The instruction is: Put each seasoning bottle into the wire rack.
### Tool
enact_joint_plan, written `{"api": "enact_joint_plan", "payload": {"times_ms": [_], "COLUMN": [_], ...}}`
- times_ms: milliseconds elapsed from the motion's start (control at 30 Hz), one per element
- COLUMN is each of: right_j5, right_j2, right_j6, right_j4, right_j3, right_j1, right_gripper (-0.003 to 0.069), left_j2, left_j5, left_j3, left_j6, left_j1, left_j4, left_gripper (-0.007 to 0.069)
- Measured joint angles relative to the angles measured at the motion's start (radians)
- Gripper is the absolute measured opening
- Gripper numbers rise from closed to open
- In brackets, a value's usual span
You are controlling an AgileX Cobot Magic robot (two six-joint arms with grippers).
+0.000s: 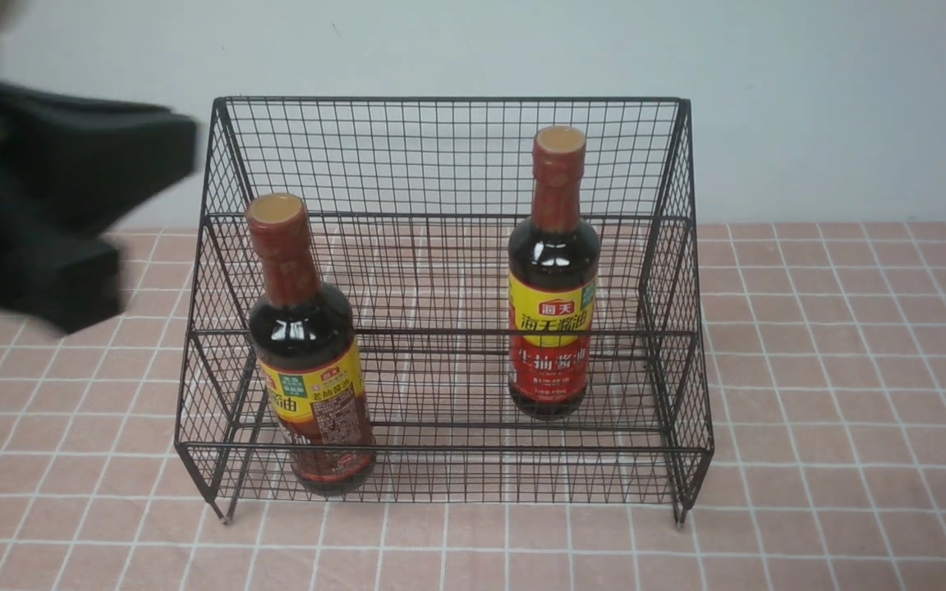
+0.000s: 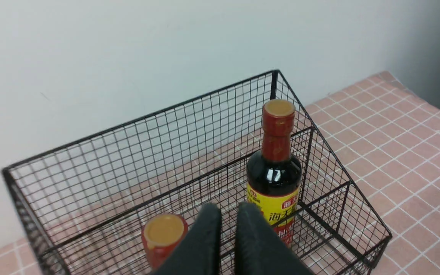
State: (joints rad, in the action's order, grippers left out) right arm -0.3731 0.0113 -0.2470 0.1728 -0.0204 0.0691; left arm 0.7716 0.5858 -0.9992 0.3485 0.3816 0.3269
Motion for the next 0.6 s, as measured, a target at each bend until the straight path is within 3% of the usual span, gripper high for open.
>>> {"api": "enact_joint_plan", "payload": {"times_ms": [200, 600], "right_j5": [0.000, 0.000], "right_j2": [0.000, 0.000], "right_j6": [0.000, 0.000], "right_j4": [0.000, 0.000], "right_j3": [0.000, 0.000], "right_j1": [0.000, 0.000], "right_gripper": [-0.0013, -0.0013], "left_j2": [-0.199, -0.295], "left_j5": [0.058, 0.071], "left_j3": [-0.001, -0.002], "left_j6": [-0.055, -0.060], "left_j1": [0.000, 0.000], "left_j4": [-0.127, -0.133], "left_gripper": [-0.0007, -0.0007]}}
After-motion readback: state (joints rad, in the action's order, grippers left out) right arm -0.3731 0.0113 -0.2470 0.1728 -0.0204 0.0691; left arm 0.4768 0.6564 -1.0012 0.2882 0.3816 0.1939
